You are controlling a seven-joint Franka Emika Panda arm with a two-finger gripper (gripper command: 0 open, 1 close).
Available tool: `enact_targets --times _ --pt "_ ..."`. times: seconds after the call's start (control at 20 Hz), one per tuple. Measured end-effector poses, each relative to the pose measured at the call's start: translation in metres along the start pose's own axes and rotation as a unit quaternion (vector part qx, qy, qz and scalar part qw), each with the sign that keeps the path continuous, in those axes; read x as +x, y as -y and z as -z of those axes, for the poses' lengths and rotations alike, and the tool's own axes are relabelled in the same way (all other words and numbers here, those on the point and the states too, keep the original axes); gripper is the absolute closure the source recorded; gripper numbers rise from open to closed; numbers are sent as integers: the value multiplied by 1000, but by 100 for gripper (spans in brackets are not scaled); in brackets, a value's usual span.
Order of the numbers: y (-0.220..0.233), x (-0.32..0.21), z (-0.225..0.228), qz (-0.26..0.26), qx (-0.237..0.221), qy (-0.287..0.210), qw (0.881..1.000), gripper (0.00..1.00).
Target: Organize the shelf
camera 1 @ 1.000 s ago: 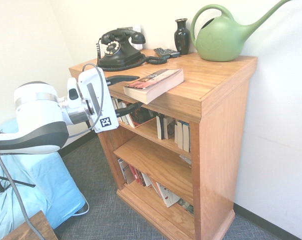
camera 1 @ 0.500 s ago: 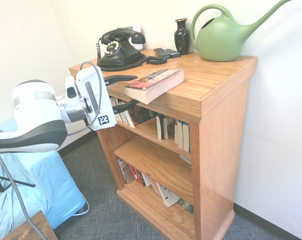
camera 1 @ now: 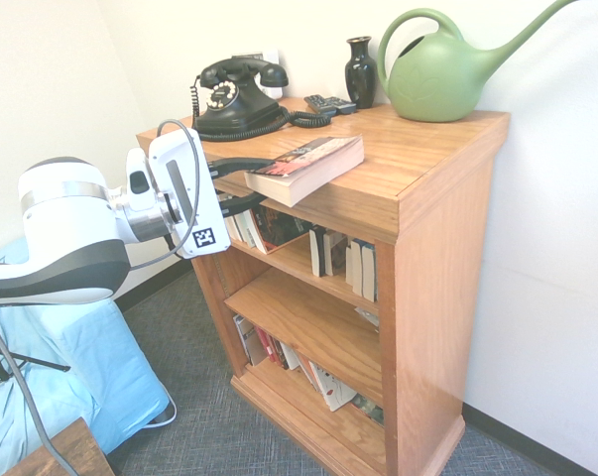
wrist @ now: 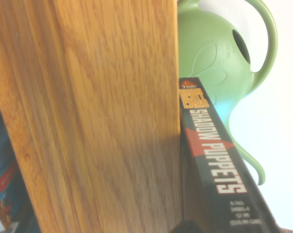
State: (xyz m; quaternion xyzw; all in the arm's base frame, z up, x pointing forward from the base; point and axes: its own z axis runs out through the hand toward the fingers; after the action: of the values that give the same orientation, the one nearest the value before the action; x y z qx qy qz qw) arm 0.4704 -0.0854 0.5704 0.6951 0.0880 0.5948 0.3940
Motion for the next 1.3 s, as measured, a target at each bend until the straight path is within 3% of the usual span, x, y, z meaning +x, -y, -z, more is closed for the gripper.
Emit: enact_targets --times 0.4,0.85,1.05,1.3 --pt "3 1 -3 -3 4 3 1000 100" --pt "-24 16 15 -82 11 15 996 100" --pt "-59 15 55 -176 29 31 983 100" --pt "-79 -11 118 -281 62 58 956 100"
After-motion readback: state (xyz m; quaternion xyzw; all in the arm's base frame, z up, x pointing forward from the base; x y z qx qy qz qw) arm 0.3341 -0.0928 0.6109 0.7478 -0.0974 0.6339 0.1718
